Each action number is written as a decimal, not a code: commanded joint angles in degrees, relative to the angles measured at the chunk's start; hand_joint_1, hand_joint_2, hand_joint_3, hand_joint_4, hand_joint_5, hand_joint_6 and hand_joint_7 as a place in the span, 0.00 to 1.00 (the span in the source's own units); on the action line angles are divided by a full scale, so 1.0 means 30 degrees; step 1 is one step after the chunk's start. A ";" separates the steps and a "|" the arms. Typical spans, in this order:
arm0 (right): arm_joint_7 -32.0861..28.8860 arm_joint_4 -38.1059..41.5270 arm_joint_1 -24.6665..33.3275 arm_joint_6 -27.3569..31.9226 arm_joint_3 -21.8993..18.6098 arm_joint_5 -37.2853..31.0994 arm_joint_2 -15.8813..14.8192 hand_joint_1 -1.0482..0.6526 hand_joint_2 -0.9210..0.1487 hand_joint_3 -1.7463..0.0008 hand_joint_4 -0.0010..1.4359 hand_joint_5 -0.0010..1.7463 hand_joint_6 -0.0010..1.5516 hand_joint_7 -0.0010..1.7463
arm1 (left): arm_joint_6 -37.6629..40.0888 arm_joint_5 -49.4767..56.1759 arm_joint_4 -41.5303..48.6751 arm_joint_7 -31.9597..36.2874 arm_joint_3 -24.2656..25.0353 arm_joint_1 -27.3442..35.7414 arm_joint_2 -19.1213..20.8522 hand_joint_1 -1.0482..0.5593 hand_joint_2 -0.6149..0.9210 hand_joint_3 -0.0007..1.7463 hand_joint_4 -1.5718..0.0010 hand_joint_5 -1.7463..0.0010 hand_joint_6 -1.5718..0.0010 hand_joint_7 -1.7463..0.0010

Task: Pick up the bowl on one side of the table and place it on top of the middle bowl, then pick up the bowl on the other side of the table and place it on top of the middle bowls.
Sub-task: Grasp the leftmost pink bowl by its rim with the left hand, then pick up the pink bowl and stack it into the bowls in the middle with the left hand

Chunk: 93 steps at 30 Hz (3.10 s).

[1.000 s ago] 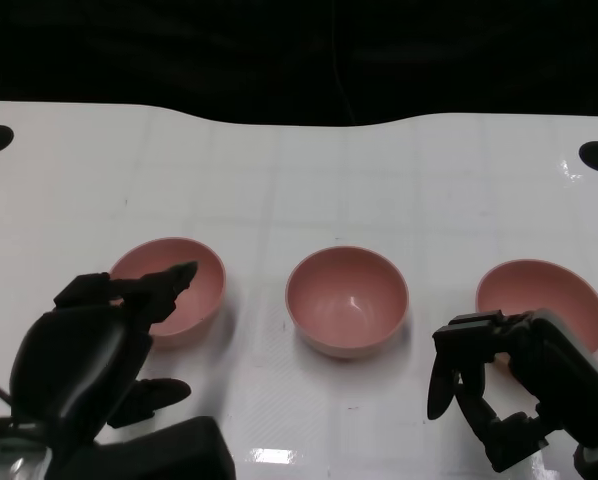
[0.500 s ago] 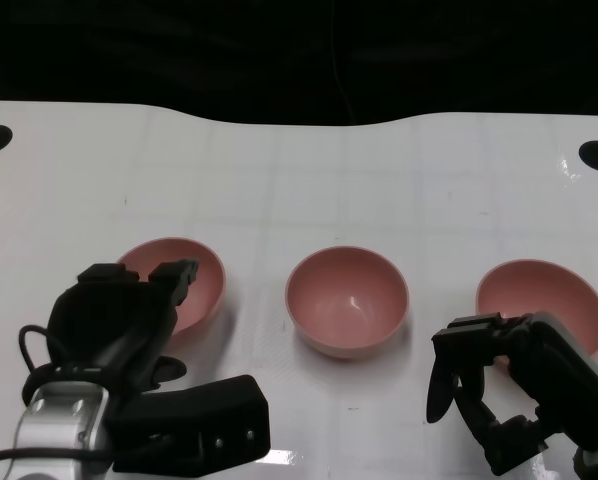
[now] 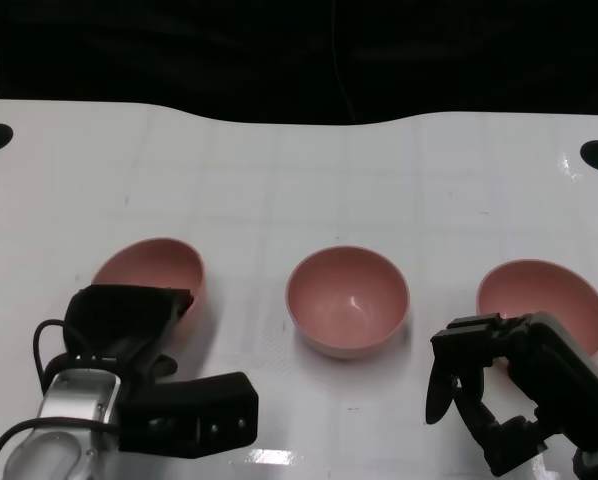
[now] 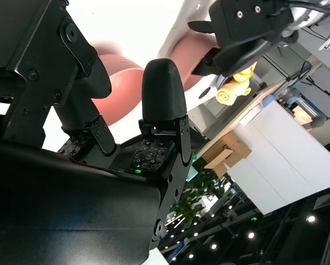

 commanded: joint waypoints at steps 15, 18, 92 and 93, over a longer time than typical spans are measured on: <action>-0.0239 0.0245 0.0000 -0.0262 -0.0259 0.0124 -0.0200 0.78 0.84 0.03 0.70 0.99 0.63 0.73 | -0.3560 -0.1248 -0.0672 0.5411 -0.0217 -0.1036 0.1501 0.53 0.98 0.09 0.45 0.00 0.52 0.14; -0.0243 0.0385 -0.0037 -0.0430 -0.0242 0.0216 -0.0174 0.78 0.84 0.03 0.70 0.99 0.63 0.73 | -0.3548 -0.1634 -0.1875 0.4770 -0.0054 -0.0846 0.1591 0.52 0.81 0.39 0.45 0.00 0.52 0.11; 0.0494 0.0745 -0.0108 -0.0663 -0.0255 0.0958 -0.0543 0.78 0.78 0.04 0.69 0.69 0.63 0.73 | -0.5100 -0.1498 -0.2062 -0.2763 -0.4375 -0.3157 -0.0988 0.16 1.00 0.31 1.00 0.98 0.95 1.00; 0.0528 0.0710 -0.0092 -0.0611 -0.0261 0.0969 -0.0537 0.78 0.78 0.05 0.71 0.60 0.63 0.74 | -0.5049 -0.1512 -0.2142 -0.2871 -0.4369 -0.3134 -0.0966 0.16 1.00 0.32 1.00 0.99 0.95 1.00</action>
